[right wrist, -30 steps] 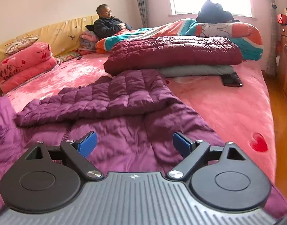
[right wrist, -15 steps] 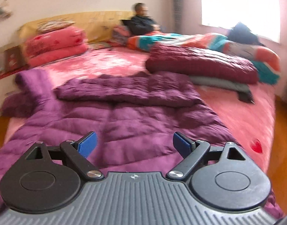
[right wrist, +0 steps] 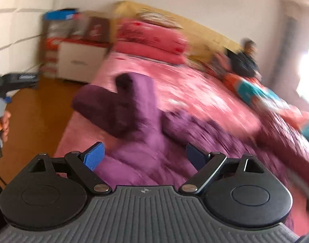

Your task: Fold large clothes

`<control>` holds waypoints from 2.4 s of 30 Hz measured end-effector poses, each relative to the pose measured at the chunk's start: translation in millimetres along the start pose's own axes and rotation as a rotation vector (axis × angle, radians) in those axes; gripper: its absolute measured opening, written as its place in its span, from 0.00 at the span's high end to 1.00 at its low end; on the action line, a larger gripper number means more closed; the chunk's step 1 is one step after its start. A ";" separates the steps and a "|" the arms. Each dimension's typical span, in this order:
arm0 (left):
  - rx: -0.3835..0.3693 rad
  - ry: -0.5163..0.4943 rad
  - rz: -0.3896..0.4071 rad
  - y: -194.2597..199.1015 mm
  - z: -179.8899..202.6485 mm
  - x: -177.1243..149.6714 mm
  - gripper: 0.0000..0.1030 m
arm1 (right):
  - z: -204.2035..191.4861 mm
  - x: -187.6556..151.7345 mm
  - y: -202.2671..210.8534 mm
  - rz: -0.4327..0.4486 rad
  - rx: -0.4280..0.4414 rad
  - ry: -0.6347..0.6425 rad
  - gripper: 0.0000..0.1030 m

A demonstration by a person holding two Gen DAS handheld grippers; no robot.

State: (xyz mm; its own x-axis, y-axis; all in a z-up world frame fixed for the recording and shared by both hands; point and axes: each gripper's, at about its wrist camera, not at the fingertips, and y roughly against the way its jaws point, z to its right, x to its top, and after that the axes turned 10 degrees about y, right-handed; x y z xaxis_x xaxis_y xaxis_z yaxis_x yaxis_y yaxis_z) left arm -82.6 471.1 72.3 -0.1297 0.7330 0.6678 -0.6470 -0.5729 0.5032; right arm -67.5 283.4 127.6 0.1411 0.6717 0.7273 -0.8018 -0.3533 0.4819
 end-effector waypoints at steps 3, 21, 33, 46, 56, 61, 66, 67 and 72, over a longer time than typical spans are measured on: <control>0.015 0.013 0.008 -3.2 -0.9 2.5 0.11 | -19.2 20.1 -38.3 0.015 -0.006 0.143 0.00; 0.083 0.005 -0.061 -22.3 -4.1 4.1 0.05 | -96.0 50.9 -164.4 0.089 0.089 0.584 0.26; 0.103 -0.038 -0.100 -28.1 2.9 -1.5 0.04 | -90.4 49.2 -160.2 0.103 0.057 0.539 0.78; 0.049 -0.176 -0.095 -19.9 28.3 -17.7 0.04 | 41.6 58.3 -53.5 0.279 -0.002 -0.201 0.90; 0.012 -0.294 -0.083 -11.2 49.0 -37.7 0.04 | 119.2 13.6 -0.6 0.335 -0.034 -0.545 0.90; -0.009 -0.351 -0.075 -6.8 61.4 -48.7 0.04 | 149.9 -9.8 0.3 0.336 -0.073 -0.648 0.90; -0.033 -0.391 -0.069 -2.9 71.4 -57.8 0.04 | 172.1 -28.0 -0.1 0.320 -0.141 -0.733 0.90; -0.038 -0.398 -0.069 -2.2 73.1 -59.7 0.04 | 179.4 -32.7 -3.6 0.315 -0.156 -0.744 0.90; -0.051 -0.424 -0.070 -1.6 80.7 -65.8 0.03 | 220.4 -52.8 -11.0 0.300 -0.263 -0.814 0.90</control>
State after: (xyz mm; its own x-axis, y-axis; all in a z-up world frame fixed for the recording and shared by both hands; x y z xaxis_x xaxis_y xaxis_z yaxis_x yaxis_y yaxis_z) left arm -12.4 394.2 71.8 0.2290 0.5477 0.8048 -0.6808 -0.5008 0.5345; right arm 61.9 108.3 191.6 0.1914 -0.1278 0.9732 -0.9637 -0.2126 0.1616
